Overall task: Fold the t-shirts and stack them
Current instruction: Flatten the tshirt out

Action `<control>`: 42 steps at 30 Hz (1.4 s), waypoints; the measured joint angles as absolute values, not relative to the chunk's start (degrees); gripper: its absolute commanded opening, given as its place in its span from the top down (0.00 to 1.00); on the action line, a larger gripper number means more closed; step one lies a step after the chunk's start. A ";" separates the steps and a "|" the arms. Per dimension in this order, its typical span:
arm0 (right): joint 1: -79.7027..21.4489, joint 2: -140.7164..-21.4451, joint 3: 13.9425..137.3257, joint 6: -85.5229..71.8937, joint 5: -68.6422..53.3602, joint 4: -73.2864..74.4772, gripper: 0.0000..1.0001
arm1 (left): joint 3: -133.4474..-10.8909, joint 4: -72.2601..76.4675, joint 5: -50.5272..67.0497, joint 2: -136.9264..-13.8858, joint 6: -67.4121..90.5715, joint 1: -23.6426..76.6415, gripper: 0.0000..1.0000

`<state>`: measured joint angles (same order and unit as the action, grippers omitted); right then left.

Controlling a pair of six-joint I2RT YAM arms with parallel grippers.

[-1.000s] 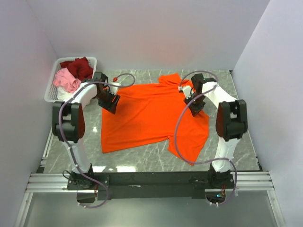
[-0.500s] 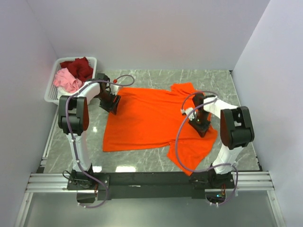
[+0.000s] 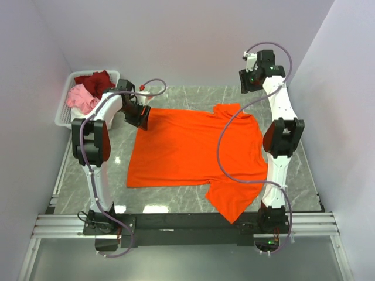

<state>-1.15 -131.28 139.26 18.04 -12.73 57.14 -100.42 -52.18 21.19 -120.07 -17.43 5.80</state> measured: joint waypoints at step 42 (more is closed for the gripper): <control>-2.00 -148.46 135.41 5.91 -5.06 41.34 1.00 | -98.63 -53.17 21.76 -120.11 -13.80 5.80 0.38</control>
